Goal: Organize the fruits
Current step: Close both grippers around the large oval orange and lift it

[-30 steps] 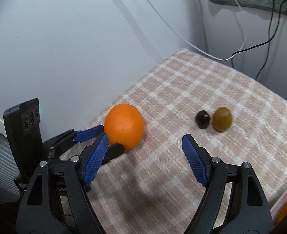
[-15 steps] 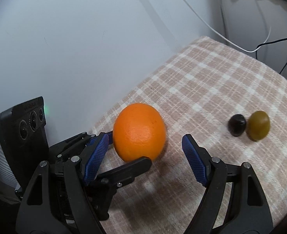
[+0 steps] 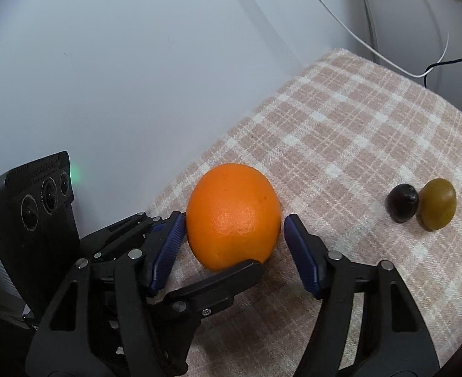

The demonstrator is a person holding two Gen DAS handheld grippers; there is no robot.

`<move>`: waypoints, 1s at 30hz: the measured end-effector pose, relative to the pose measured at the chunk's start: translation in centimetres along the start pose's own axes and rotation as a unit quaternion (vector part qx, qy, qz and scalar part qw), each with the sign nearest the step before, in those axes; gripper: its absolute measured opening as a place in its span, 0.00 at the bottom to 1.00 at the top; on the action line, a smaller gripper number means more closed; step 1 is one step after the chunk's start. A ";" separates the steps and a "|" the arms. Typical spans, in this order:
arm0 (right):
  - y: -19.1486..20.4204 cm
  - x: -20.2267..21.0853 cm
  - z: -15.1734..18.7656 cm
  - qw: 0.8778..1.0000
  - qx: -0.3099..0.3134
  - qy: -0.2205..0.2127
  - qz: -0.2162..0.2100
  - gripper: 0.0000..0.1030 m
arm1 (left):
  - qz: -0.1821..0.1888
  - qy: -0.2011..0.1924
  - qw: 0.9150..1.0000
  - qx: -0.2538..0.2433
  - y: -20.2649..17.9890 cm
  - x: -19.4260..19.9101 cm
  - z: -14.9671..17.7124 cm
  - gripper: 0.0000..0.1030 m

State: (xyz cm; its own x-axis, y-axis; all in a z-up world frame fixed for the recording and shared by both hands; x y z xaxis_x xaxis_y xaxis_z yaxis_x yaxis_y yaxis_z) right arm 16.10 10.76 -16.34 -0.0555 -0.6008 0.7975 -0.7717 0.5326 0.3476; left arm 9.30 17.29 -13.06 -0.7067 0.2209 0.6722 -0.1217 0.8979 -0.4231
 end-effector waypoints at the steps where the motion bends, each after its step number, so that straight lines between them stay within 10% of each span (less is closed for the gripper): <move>1: 0.0 -0.1 0.0 1.000 -0.001 0.000 -0.001 0.65 | 0.000 0.000 1.000 -0.001 0.0 0.0 0.0 0.70; 30: -0.3 7.4 2.9 0.998 -0.014 -0.056 0.015 0.64 | 0.017 -0.024 0.999 -0.044 -6.4 2.2 0.8 0.68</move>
State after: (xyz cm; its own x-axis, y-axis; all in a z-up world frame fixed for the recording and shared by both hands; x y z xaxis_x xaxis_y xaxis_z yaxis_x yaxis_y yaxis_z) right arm 14.06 4.37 -11.96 -0.1501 -0.6465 0.7480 -0.7508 0.5668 0.3393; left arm 7.93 11.70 -9.34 -0.7426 0.2347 0.6273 -0.0367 0.9210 -0.3879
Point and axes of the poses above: each gripper's, at about its wrist camera, not at the fingertips, and x roughly against the way its jaws point, y to its left, z to its underside, the point moved 3 cm from there along -x, roughly the way its jaws point, and after that the axes turned 4 degrees about z, right-handed, at the moved point
